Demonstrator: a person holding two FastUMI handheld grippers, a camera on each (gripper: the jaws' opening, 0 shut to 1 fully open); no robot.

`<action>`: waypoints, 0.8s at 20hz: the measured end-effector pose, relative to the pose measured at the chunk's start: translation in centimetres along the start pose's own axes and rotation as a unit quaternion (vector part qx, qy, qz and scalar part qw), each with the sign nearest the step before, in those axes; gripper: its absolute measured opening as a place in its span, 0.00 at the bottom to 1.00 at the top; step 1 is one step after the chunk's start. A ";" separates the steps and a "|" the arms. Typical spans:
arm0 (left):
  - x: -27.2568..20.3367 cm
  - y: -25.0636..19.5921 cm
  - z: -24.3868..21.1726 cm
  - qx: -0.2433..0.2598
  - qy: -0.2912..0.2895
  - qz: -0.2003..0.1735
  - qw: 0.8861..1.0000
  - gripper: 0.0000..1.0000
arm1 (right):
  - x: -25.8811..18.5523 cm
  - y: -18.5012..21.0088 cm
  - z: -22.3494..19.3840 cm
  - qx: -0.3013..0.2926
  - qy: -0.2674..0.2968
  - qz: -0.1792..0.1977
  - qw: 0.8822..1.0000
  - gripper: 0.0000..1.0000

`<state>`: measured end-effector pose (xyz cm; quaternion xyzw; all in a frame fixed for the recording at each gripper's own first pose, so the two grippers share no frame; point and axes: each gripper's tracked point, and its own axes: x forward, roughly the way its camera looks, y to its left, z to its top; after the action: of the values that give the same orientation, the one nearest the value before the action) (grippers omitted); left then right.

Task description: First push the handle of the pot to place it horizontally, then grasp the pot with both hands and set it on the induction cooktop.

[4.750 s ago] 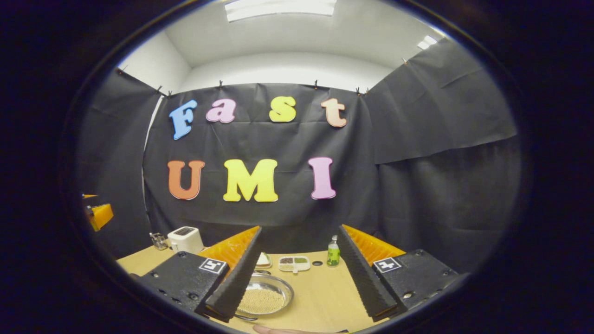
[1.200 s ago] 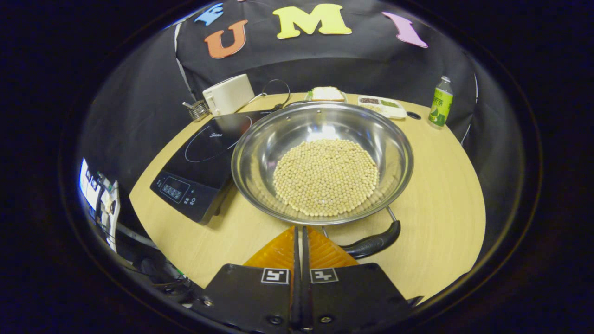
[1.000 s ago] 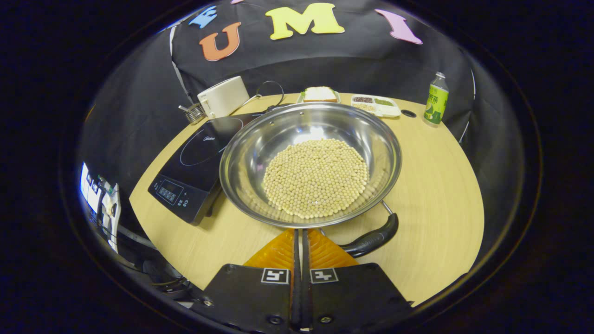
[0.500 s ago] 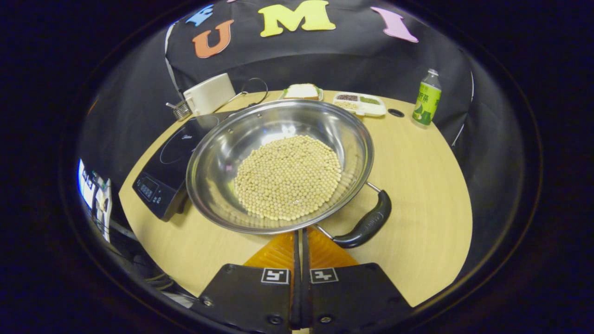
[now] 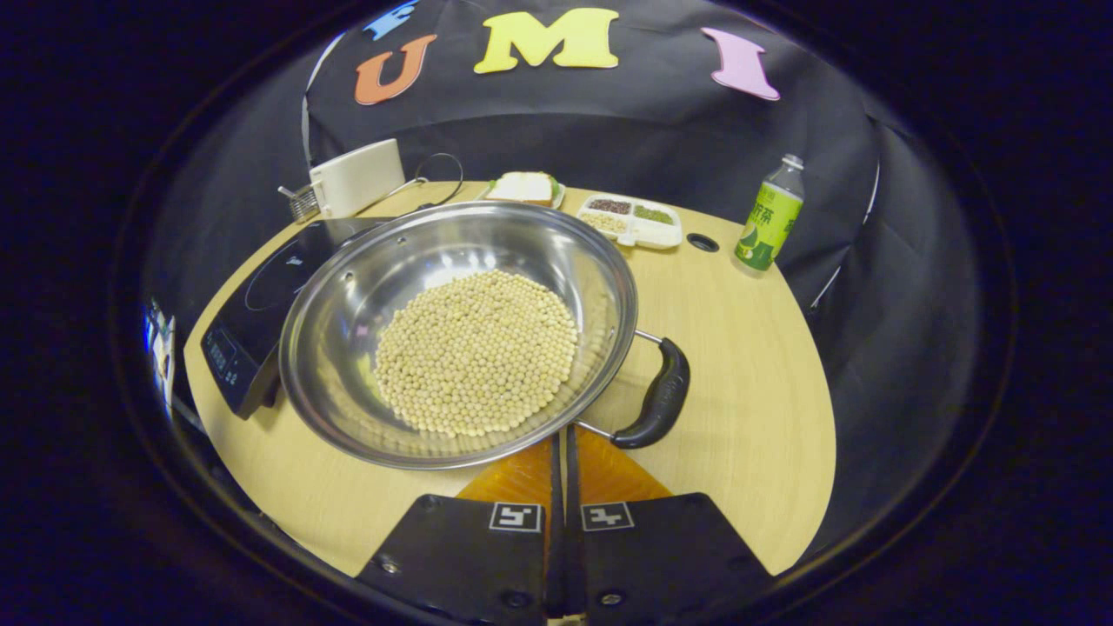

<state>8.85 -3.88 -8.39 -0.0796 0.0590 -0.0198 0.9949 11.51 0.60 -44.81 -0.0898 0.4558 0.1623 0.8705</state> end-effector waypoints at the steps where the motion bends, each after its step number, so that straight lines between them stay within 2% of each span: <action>1: 0.1 -0.2 -0.1 0.007 0.000 -0.003 1.000 0.95 | 0.4 -0.3 0.2 0.001 -0.004 -0.004 1.000 0.04; 3: 0.3 -0.8 -0.7 0.020 0.003 -0.011 1.000 0.95 | 0.6 -1.0 0.6 0.004 -0.012 -0.014 1.000 0.00; 4: 0.5 -1.1 -0.9 0.025 0.006 -0.016 1.000 0.95 | 0.9 -1.4 0.9 0.005 -0.013 -0.023 1.000 0.04; 8: 1.3 -2.1 -2.2 0.030 0.017 -0.030 0.999 0.95 | 1.7 -2.9 1.9 0.013 -0.029 -0.048 0.998 0.04; 12: 1.9 -2.9 -4.3 0.033 0.041 -0.033 0.998 0.94 | 2.0 -3.7 2.6 0.057 -0.040 -0.049 0.996 0.04; 13: 2.2 -3.2 -4.8 0.035 0.047 -0.036 0.998 0.95 | 2.0 -3.9 2.8 0.064 -0.046 -0.053 0.996 0.02; 16: 3.2 -4.5 -6.4 0.045 0.066 -0.048 0.996 0.95 | 1.3 -5.0 3.3 0.078 -0.068 -0.074 0.992 0.04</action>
<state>11.14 -9.50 -14.33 -0.0365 0.1197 -0.0752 0.9893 16.55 -2.81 -43.98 -0.0442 0.3992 0.0672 0.9133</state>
